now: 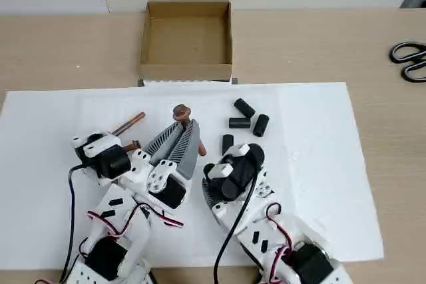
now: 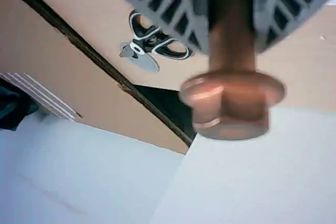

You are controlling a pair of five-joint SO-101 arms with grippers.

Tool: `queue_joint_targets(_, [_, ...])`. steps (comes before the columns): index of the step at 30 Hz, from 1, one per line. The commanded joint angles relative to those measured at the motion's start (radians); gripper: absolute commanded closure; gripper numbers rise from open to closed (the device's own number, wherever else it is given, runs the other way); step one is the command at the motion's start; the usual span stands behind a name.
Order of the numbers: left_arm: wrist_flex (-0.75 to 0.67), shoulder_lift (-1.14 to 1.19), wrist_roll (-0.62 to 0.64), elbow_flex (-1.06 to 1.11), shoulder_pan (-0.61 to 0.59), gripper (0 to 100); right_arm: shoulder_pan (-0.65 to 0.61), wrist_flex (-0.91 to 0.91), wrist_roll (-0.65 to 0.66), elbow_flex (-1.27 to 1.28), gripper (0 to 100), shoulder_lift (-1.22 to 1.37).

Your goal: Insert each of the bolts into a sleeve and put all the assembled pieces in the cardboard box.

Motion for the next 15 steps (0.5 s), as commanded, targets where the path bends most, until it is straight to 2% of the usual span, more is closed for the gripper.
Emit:
queue_joint_targets(1, [-0.031,-0.014,0.014,-0.008,0.003,100,-0.001,-0.030,-0.009,-0.006,99.5,-0.008])
queue_joint_targets(9, [0.044,-0.014,0.014,-0.008,0.032,100,0.001,-0.073,-0.008,-0.005,99.5,-0.008])
queue_joint_targets(15, [0.046,-0.014,0.014,-0.008,0.072,100,0.001,-0.073,-0.008,-0.005,99.5,-0.008])
